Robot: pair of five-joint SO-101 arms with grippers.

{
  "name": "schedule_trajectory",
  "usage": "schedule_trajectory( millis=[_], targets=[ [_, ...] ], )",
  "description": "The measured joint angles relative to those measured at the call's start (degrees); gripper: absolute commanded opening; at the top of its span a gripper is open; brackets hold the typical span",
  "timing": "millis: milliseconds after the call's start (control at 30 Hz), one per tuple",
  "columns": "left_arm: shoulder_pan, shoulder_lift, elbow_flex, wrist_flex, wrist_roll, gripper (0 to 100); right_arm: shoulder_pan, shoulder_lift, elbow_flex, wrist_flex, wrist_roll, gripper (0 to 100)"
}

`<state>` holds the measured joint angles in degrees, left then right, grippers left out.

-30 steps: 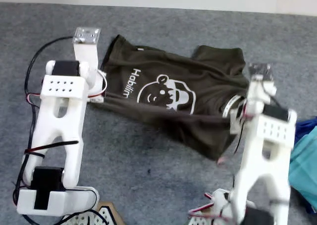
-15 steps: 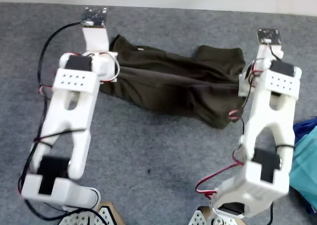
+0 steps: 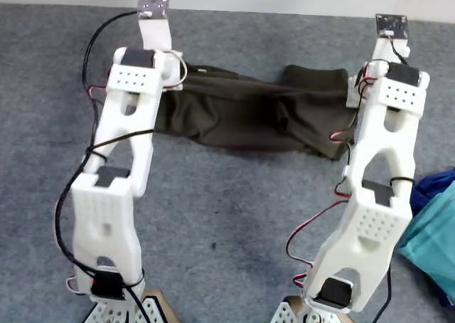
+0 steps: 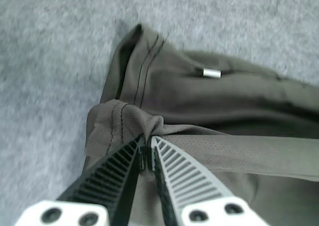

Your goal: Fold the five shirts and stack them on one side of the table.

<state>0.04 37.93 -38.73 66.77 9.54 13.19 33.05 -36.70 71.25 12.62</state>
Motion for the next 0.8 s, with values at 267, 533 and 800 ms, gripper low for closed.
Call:
schedule_trajectory(
  millis=[267, 533, 800],
  targets=[
    [0.2, 19.0, -27.4, 5.0, -0.1, 6, -0.9, 13.8, -13.1, 0.0, 0.0, 0.8],
    [0.1, 29.6, -41.0, 5.0, -0.1, 25, -1.2, 26.4, -29.1, 0.0, 0.0, 0.8],
    [0.6, 32.0, -43.9, 2.5, 0.1, 25, -1.3, 32.1, -38.1, 0.0, 1.4, 4.9]
  ],
)
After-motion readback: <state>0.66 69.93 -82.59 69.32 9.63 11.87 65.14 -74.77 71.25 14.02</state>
